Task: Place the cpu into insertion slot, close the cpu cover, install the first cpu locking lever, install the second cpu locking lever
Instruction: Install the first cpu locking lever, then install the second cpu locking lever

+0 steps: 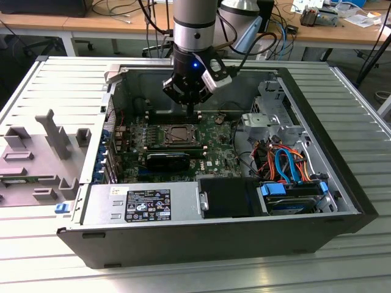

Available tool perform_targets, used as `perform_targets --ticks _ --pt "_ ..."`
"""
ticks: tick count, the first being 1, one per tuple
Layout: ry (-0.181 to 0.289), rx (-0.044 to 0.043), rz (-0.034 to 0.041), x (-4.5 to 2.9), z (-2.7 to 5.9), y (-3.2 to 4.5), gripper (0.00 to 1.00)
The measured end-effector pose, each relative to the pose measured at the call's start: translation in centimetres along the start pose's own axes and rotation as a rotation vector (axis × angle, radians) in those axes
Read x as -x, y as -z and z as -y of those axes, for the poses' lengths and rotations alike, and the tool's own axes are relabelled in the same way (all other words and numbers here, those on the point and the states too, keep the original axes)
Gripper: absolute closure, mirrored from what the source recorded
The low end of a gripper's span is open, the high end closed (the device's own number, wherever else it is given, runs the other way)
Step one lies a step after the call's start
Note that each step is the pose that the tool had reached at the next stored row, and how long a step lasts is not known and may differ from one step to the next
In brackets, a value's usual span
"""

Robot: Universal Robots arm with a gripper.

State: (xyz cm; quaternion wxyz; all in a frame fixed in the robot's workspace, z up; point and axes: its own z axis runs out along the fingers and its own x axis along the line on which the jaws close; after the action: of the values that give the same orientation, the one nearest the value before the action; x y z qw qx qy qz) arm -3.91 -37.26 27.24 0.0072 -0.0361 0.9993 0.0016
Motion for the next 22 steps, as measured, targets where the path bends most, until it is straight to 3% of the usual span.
perform_targets --ticks 8,12,20,22 --pt "0.0 -0.0002 -0.0001 0.0 0.02 0.03 0.89" --pt "0.0 -0.0002 -0.0001 -0.03 0.47 0.02 0.89" --pt "0.0 -0.0002 -0.0001 -0.2 2.69 0.03 0.89" --pt "0.0 -0.0001 -0.0001 -0.27 3.71 -0.23 0.89"
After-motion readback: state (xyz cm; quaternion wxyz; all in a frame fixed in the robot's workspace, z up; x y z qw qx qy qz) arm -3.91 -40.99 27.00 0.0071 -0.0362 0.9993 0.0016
